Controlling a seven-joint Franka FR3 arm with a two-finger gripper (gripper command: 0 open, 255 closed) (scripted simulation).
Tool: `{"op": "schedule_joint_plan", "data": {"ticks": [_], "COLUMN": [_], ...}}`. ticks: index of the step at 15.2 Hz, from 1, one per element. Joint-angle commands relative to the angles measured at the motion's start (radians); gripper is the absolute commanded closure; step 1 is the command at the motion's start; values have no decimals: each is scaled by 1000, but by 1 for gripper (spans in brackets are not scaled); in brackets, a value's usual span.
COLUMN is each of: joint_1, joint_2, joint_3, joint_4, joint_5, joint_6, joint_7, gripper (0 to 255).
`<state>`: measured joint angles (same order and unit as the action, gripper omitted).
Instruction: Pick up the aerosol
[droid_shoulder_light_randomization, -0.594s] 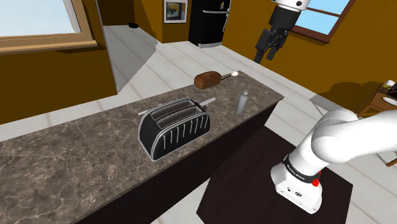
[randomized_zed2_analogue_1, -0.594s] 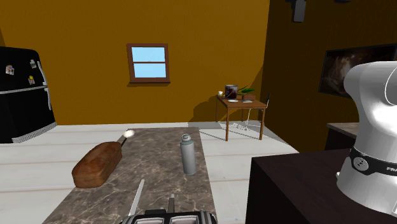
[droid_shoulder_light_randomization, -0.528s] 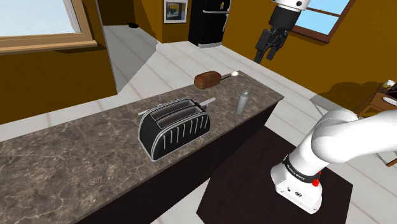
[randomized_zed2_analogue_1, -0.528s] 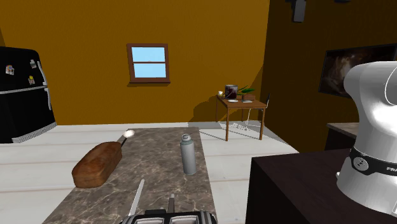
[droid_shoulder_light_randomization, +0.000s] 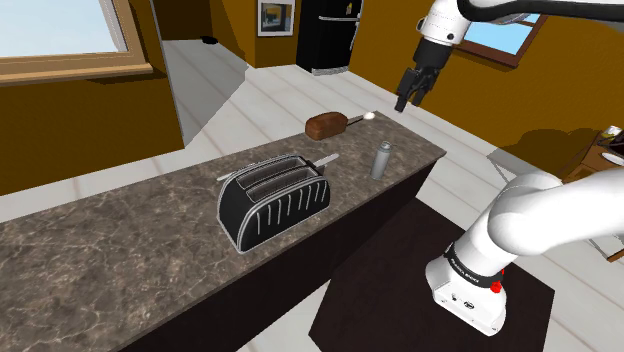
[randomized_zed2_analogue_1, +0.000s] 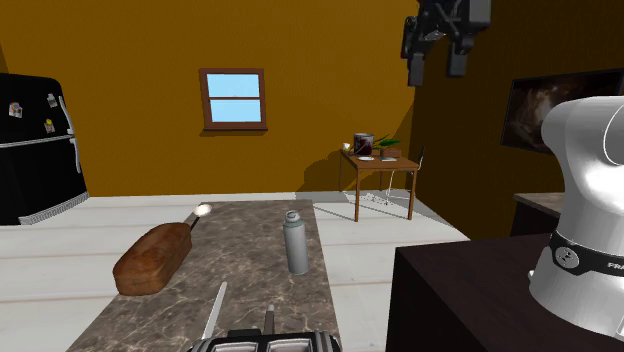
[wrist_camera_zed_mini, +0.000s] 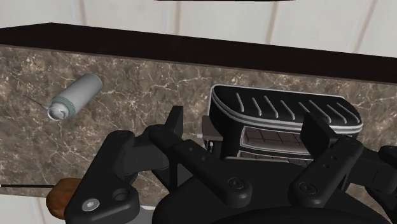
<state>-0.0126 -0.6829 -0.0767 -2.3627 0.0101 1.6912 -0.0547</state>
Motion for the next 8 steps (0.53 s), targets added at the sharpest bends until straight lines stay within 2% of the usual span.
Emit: {"op": "schedule_joint_plan", "data": {"ticks": [1,8], "joint_1": [-11,-43], "joint_2": [32,186], "joint_3": [-34,-147], "joint_4": [-12,-32], "joint_5": [-20,-69], "joint_6": [39,193], "joint_7": [-43,-185], "gripper": [0,0]}}
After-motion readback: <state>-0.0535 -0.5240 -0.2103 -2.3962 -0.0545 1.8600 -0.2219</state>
